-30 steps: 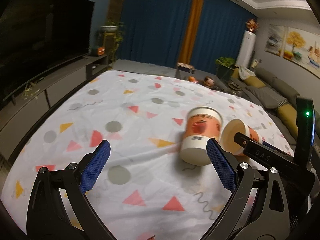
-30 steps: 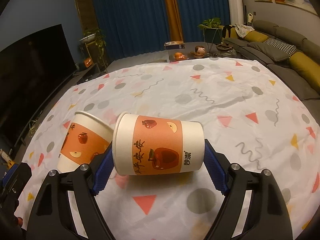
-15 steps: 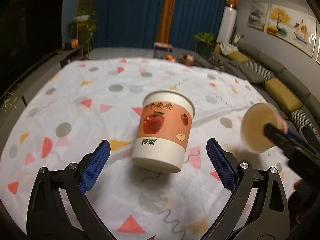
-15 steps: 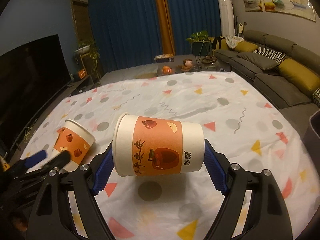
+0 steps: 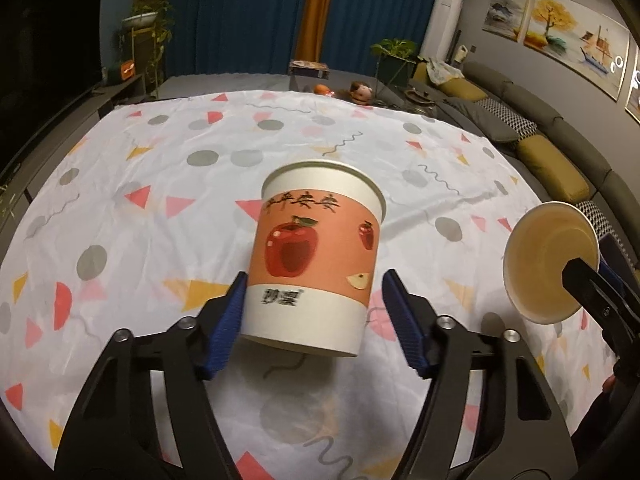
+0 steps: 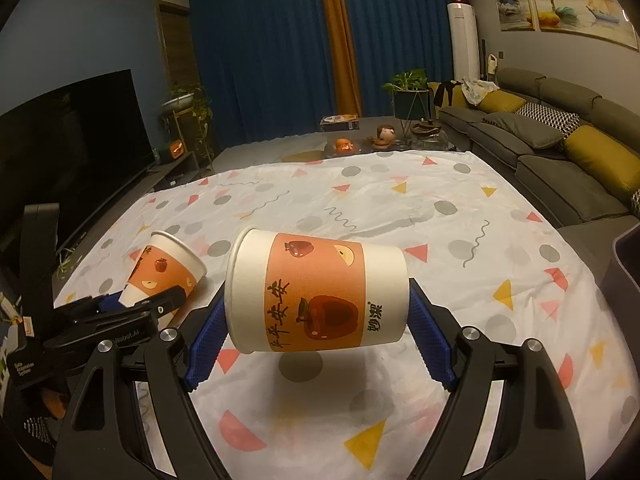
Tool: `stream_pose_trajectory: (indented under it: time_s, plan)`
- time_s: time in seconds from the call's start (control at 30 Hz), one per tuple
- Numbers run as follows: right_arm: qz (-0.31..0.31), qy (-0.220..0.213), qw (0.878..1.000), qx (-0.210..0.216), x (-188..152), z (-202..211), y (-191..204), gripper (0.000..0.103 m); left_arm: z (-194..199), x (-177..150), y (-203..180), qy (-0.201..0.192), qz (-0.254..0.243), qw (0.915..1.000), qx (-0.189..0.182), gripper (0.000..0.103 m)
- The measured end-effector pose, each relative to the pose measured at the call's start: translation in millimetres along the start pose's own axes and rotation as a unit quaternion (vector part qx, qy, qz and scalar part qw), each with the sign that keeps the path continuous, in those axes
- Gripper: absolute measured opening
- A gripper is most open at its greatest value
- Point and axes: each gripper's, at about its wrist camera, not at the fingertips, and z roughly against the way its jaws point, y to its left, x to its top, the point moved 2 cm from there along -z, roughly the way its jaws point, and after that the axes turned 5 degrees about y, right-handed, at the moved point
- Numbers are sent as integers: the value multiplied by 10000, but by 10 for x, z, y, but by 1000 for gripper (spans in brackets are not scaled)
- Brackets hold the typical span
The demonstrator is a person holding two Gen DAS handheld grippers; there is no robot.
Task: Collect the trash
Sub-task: 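Lift both paper cups and carry them over the grey bin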
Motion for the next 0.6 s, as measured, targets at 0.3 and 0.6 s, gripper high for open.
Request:
stream_pose_trajectory:
  time_s: [0.3, 0.6]
  plan:
    - [10, 2, 10000, 10, -17, 30, -3, 80, 174, -97, -38, -207, -74, 9997, -108, 59]
    - [117, -140, 9998, -45, -90, 324, -94, 80, 621, -311, -210, -566, -78, 9983, -137, 59]
